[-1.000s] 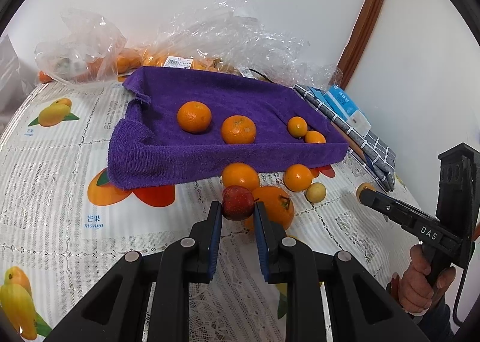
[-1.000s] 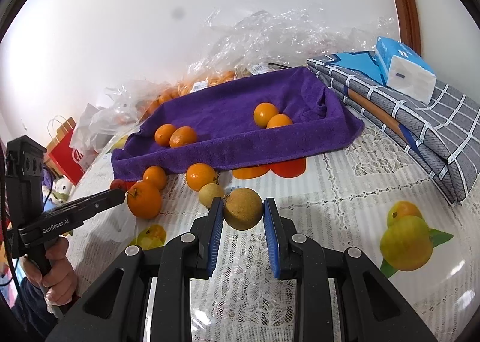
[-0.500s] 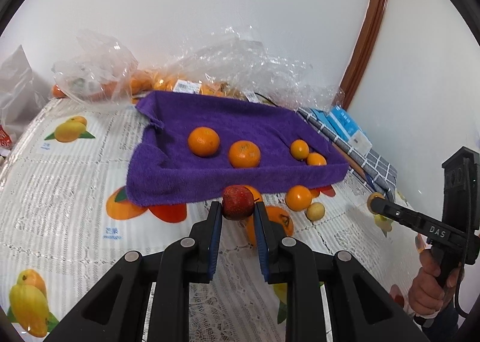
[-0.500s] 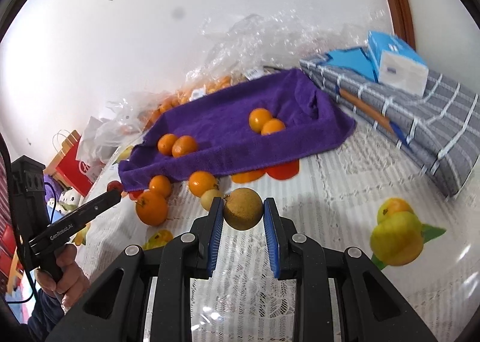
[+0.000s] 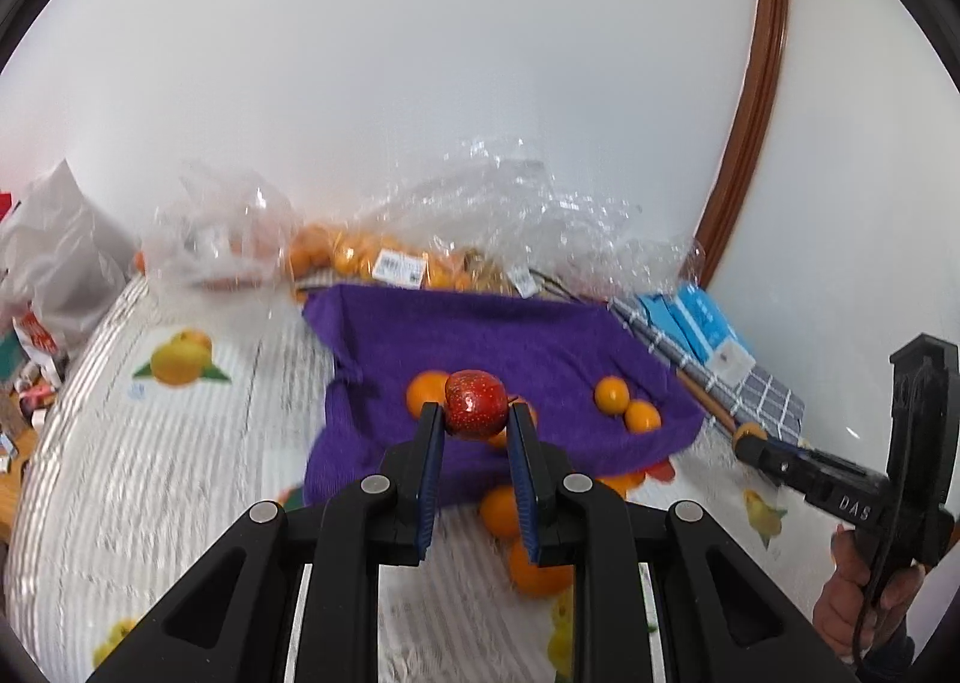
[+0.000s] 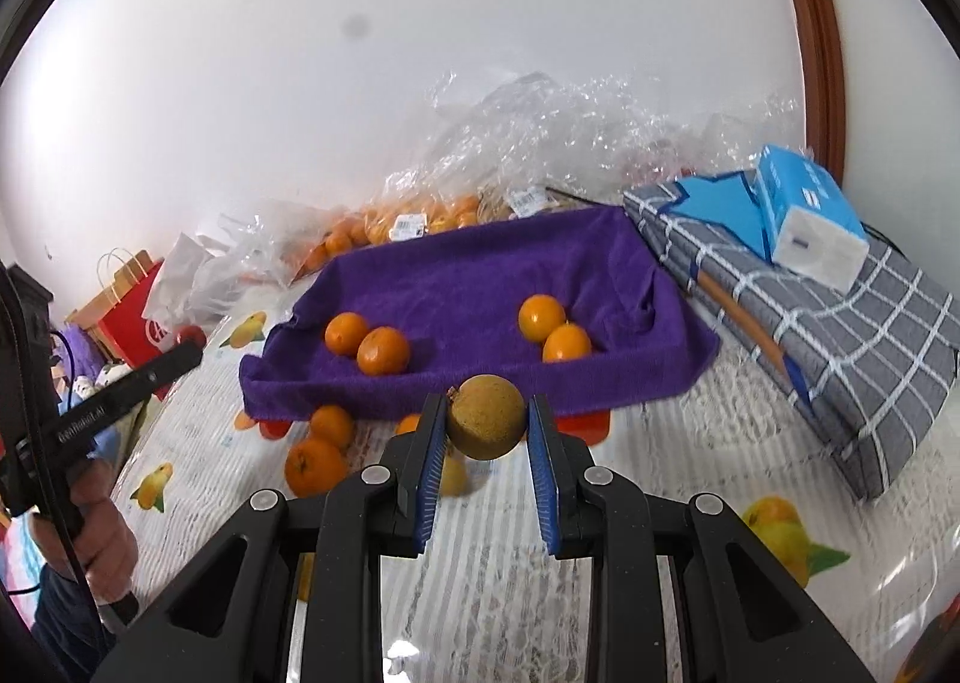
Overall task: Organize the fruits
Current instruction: 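Lower both held fruits onto the towel and open both grippers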
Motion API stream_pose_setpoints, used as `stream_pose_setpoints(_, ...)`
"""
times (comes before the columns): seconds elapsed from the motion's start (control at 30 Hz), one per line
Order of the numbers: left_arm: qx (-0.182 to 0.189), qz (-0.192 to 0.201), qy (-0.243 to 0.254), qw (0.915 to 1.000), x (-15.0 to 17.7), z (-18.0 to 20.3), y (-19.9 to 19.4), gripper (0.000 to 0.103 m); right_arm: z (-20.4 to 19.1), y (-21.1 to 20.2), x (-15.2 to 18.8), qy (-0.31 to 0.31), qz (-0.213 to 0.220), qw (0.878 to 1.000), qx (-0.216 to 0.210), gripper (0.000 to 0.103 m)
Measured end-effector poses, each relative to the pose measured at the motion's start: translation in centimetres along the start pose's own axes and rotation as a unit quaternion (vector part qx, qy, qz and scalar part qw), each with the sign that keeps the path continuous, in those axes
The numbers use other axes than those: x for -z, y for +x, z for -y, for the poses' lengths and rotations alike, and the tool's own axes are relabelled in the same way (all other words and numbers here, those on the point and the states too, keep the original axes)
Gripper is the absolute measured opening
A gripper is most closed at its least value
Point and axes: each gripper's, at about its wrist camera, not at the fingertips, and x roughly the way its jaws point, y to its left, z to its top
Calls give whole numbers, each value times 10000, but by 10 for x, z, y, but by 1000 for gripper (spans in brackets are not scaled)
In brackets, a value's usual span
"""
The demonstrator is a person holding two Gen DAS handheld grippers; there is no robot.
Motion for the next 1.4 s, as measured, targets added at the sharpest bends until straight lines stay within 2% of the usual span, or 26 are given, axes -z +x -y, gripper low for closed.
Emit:
stream_pose_setpoints(0.17, 31, -4, -115, 9999, -15, -2, 20, 21, -6, 9, -16, -66, 58, 10000, 23, 27)
stream_pose_setpoints(0.37, -80, -215, -66, 9997, -26, -4, 57, 21, -11, 37, -31, -104, 61, 9999, 29, 27)
stream_pose_setpoints(0.63, -106, -656, -208, 9976, -7, -19, 96, 21, -15, 95, -39, -83, -221, 9997, -25, 27)
stream_pose_setpoints(0.8, -313, -710, -127, 9969, 0, -15, 104, 21, -13, 118, -31, -56, -443, 9990, 95, 27)
stream_pose_setpoints(1.4, -325, -815, 135, 9960, 4, 0, 116, 21, -12, 131, -22, -56, -542, 9980, 316, 27)
